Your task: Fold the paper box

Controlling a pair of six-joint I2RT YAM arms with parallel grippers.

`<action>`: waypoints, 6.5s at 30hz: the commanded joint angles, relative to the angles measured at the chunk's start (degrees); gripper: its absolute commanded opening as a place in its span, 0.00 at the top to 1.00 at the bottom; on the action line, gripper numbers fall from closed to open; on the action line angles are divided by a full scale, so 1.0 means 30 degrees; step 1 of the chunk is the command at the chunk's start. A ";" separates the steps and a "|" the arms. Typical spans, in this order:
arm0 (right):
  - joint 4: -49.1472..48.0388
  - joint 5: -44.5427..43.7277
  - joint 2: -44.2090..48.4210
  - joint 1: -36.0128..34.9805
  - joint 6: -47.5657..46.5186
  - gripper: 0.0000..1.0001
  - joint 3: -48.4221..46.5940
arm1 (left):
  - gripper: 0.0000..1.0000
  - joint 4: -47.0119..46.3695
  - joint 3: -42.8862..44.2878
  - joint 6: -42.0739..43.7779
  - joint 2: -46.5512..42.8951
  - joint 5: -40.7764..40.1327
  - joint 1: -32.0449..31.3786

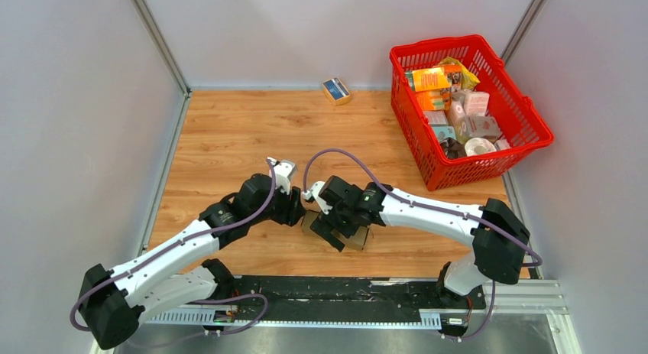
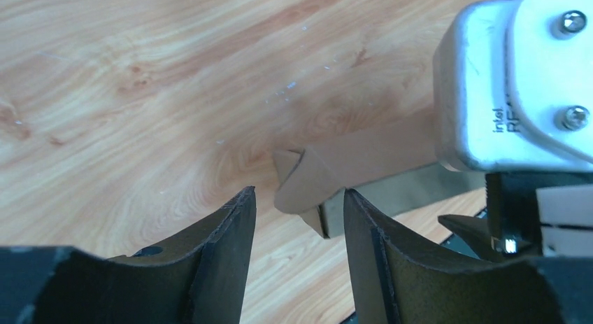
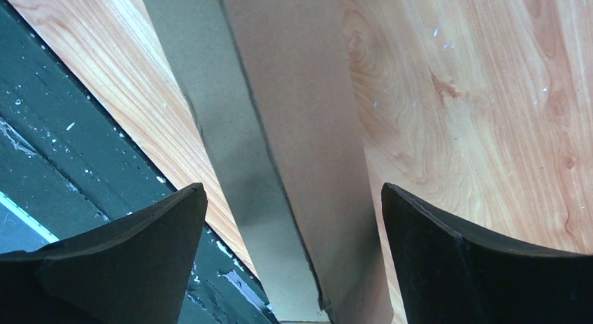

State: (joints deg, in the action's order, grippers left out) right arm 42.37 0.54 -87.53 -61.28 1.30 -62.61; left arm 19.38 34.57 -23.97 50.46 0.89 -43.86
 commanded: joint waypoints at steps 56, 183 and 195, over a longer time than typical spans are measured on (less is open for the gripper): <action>-0.4894 -0.2729 0.3365 0.0445 0.0742 0.41 0.3643 | 0.49 -0.3207 0.0284 0.2213 0.0055 0.3392 0.1963; 0.2080 -0.1527 0.4713 0.3843 0.6628 0.34 -0.0283 | 1.00 -0.2973 -0.2939 -0.2177 0.0553 -0.3898 0.0380; 0.0673 -0.1409 0.2781 0.3814 0.6567 0.74 -0.1072 | 1.00 -0.2709 -0.2353 -0.2470 0.0934 -0.4221 -0.0059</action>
State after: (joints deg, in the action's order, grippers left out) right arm 47.75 -3.16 -77.78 -49.71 19.77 -63.59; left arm 4.47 27.09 -29.91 51.51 -13.08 -43.11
